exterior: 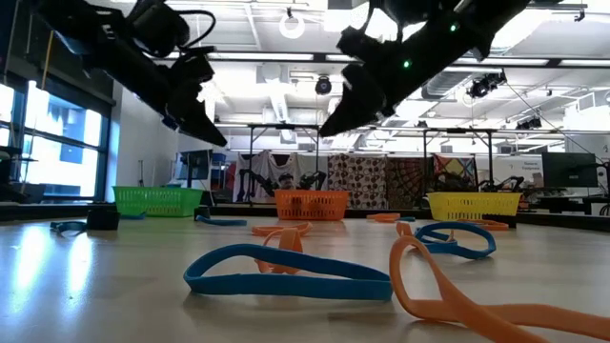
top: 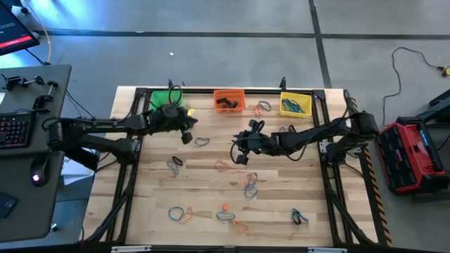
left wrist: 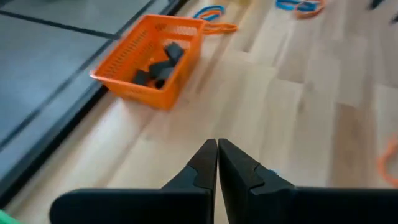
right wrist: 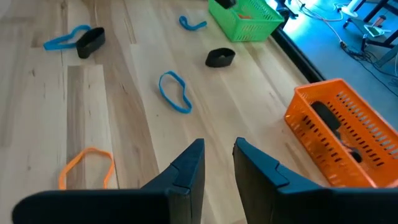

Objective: Sort rubber bands into baskets
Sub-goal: Put the black rubber band into the orange bin

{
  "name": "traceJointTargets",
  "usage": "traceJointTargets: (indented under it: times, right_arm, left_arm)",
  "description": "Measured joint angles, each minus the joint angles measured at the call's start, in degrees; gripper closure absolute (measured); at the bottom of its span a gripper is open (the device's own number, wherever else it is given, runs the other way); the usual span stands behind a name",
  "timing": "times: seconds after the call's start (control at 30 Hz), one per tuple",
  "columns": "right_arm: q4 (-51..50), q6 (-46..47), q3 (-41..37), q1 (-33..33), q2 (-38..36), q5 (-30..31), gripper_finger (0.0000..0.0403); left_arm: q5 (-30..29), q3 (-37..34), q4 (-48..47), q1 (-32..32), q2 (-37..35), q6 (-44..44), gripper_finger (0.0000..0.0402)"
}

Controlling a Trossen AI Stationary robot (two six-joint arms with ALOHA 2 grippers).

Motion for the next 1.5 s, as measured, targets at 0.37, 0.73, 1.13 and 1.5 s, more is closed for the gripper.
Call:
traceJointTargets:
  times: [0.37,0.73,1.13,1.5]
  right_arm:
    - [4.95,-0.19,0.00,-0.02,5.60,-0.02,0.0330]
    - [7.15,-1.71,0.00,-0.94,5.57,-0.02,0.0330]
    - [7.41,-1.64,0.00,-1.90,5.55,-1.20,0.0329]
    - [7.39,-1.28,0.00,-1.90,5.53,-1.38,0.0330]
  left_arm:
    - [-8.61,-3.16,-3.71,-6.16,0.15,-20.93,0.0383]
    - [-22.12,-3.16,-4.20,-8.74,10.47,-30.14,0.0288]
    - [-22.52,-3.12,5.46,-4.73,21.75,-33.81,0.0233]
    - [-19.93,-3.12,6.79,-3.13,22.50,-27.07,0.0338]
